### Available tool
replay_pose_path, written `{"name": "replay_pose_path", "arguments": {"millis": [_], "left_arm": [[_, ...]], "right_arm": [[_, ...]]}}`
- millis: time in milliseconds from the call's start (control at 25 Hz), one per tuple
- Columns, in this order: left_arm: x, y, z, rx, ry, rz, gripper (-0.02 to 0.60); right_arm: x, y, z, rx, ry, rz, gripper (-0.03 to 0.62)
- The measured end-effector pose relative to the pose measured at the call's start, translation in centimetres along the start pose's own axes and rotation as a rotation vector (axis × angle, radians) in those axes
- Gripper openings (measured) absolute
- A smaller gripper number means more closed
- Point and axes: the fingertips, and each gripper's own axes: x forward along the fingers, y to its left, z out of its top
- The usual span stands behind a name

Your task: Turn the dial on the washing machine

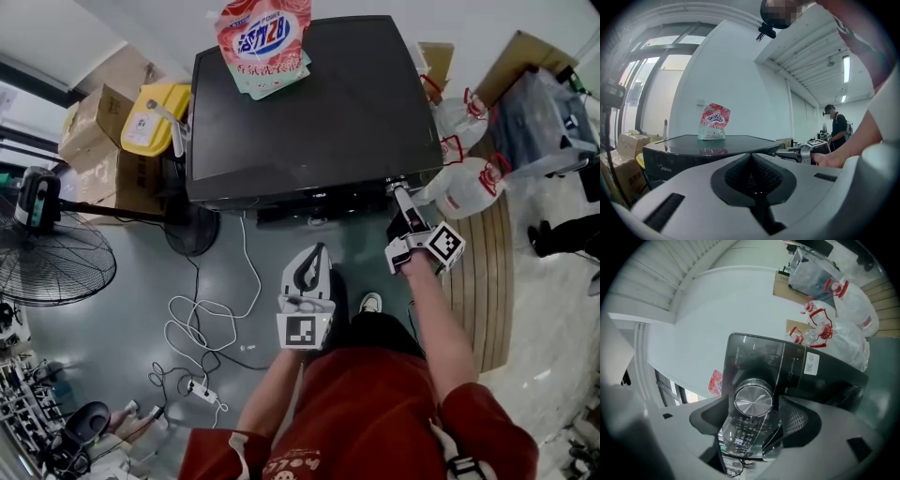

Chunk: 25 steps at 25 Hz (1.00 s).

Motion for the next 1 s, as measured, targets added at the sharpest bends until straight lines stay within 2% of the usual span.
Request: {"name": "replay_pose_path", "arguments": {"millis": [80, 200, 320, 440, 760, 1000], "left_arm": [[0.0, -0.2, 0.0, 0.019, 0.004, -0.008, 0.009], [0.0, -0.5, 0.3, 0.024, -0.004, -0.012, 0.009], [0.0, -0.6, 0.3, 0.024, -0.007, -0.016, 0.009], [-0.1, -0.5, 0.1, -0.009, 0.004, -0.003, 0.009], [-0.4, -0.5, 0.6, 0.001, -0.017, 0.0, 0.009], [-0.5, -0.3, 0.4, 0.001, -0.008, 0.005, 0.009]], "right_arm": [[-0.3, 0.0, -0.2, -0.05, 0.018, -0.011, 0.344], [-0.9, 0.0, -0.8, -0.146, 0.052, -0.051, 0.351], [-1.6, -0.5, -1.3, -0.282, 0.085, -0.12, 0.351], [-1.8, -0.6, -1.6, -0.429, 0.112, -0.166, 0.351], [-2.2, 0.7, -0.5, -0.952, 0.107, -0.348, 0.351], [-1.5, 1.8, -0.9, -1.307, 0.178, -0.421, 0.351]]}}
